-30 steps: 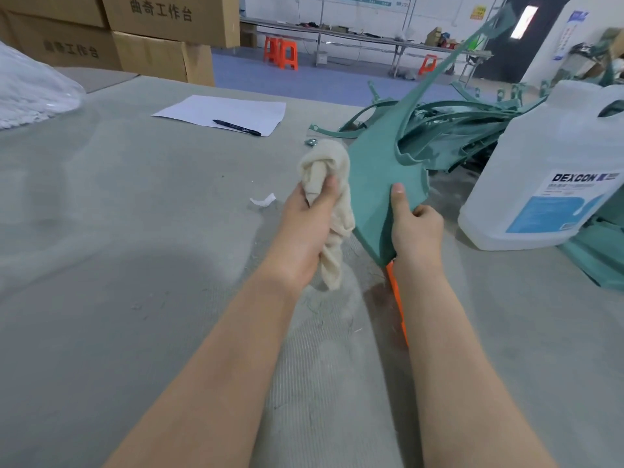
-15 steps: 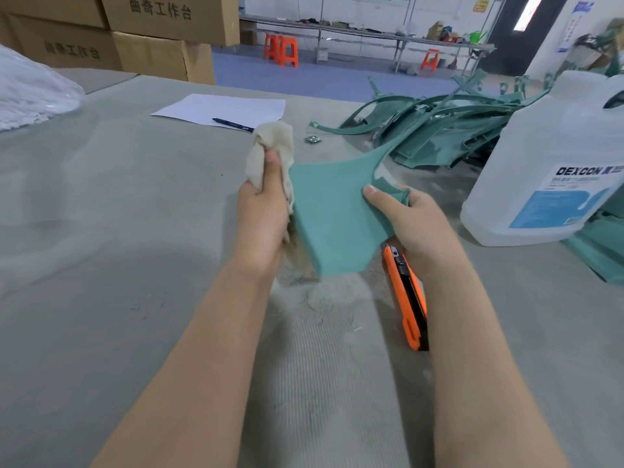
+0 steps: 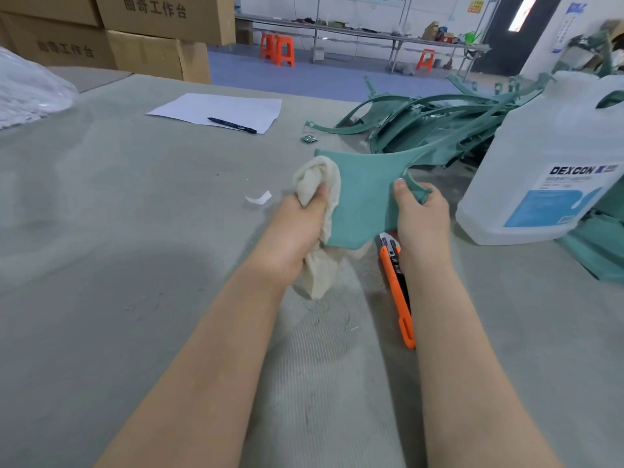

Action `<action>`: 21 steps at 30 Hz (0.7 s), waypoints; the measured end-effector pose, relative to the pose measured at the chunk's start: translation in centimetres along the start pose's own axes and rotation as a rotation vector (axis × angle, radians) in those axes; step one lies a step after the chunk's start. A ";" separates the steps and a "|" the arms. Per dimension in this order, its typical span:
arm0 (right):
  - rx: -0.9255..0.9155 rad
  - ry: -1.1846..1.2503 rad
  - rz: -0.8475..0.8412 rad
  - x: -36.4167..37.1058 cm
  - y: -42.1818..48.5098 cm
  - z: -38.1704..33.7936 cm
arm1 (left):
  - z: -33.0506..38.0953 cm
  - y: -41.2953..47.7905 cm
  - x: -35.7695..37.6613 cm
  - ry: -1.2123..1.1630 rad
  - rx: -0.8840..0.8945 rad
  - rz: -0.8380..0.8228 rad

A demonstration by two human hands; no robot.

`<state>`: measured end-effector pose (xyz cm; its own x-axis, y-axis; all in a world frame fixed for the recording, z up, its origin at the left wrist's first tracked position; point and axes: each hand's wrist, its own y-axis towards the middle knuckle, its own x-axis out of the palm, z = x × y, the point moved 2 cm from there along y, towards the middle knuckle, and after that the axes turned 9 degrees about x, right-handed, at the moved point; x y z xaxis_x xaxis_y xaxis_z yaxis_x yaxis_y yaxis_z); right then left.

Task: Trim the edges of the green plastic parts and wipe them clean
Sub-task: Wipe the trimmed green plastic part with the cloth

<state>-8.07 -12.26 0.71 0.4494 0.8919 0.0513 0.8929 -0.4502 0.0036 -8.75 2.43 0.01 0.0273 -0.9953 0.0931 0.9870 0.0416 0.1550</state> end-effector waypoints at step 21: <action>-0.019 0.023 0.233 -0.2 0.3 0.3 | 0.3 0.2 -0.9 0.080 0.063 0.122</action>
<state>-7.87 -12.52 0.37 0.6422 0.7628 0.0754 0.7646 -0.6445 0.0079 -8.66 3.40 0.28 0.1610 -0.9863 0.0370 0.9639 0.1652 0.2087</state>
